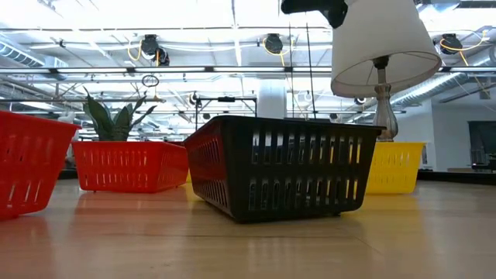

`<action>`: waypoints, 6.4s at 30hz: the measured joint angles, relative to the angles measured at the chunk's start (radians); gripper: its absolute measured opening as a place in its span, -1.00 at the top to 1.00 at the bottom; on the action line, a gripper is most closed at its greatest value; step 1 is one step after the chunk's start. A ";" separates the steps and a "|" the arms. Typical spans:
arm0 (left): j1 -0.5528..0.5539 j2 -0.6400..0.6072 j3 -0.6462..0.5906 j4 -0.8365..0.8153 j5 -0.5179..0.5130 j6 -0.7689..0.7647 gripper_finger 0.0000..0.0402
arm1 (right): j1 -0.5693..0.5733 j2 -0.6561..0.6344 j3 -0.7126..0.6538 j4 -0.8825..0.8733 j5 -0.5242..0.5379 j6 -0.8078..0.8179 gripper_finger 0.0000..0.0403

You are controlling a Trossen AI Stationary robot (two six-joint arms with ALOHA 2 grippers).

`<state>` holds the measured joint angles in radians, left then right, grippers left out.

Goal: Stack baskets by color
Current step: Stack the center black basket on the top black basket

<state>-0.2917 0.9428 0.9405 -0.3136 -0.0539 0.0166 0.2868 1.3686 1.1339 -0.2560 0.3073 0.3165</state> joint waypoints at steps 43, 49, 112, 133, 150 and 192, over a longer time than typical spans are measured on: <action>-0.057 0.085 0.002 0.005 -0.001 0.068 0.87 | -0.122 0.426 0.103 -0.049 -0.018 -0.244 0.24; -0.057 0.085 0.002 0.004 -0.001 0.071 0.87 | -0.127 0.430 0.103 -0.033 0.005 -0.248 0.15; -0.097 0.233 0.000 0.243 -0.166 0.274 0.10 | 0.089 0.121 -0.030 -0.049 -0.020 -0.560 0.96; -0.089 0.583 0.234 -0.052 -0.086 0.247 -0.21 | 0.126 0.122 -0.030 -0.064 -0.024 -0.793 0.96; -0.039 0.602 0.235 -0.135 -0.078 0.324 0.54 | 0.126 0.122 -0.030 -0.063 -0.025 -0.794 0.96; 0.045 0.602 0.235 -0.128 -0.322 0.334 0.96 | 0.112 0.122 0.124 -0.073 0.209 -0.251 -0.17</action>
<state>-0.2464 1.5448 1.1759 -0.4413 -0.3759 0.3505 0.3985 1.4906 1.2583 -0.3290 0.5168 0.0659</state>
